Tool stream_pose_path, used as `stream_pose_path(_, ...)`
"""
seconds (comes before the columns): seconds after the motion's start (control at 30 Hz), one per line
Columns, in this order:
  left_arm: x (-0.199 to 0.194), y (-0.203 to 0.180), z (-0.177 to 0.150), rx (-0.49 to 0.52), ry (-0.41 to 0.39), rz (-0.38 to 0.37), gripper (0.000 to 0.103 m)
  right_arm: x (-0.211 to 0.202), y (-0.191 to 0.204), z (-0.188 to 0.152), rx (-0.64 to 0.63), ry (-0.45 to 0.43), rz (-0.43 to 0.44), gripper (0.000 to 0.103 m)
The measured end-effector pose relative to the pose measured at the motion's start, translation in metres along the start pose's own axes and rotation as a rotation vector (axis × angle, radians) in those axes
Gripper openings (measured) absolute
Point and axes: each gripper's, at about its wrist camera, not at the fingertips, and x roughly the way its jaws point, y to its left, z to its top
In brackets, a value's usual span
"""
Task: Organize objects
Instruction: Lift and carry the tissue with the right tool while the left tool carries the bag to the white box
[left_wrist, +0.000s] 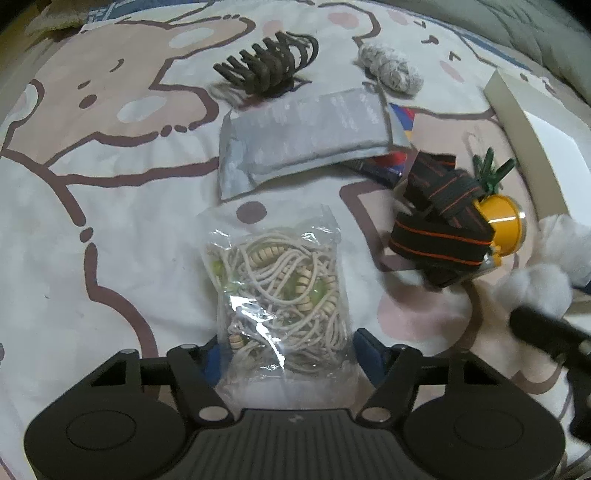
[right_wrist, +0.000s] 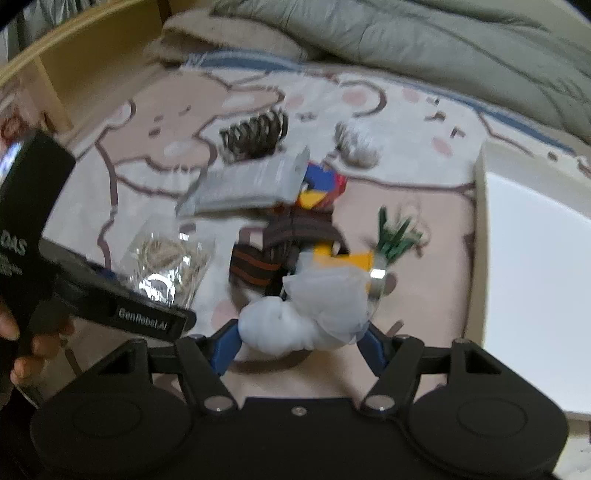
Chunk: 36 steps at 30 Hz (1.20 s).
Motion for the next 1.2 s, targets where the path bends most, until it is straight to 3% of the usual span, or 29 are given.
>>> stream_pose_path(0.67,-0.103,-0.01,0.024,-0.041,-0.361,-0.066,0.069,-0.072,-0.028,0.032,0.088,-0.315,-0.081,0.069)
stream_pose_path(1.03,-0.145,-0.028,0.017,0.016,-0.554,-0.088,0.069,-0.095,-0.042,0.033,0.125,-0.401,-0.111,0.069)
stream_pose_path(1.2,-0.15,-0.038,0.014,0.049,-0.599,-0.088,0.069,-0.104,-0.049,0.032,0.143,-0.433,-0.116,0.069)
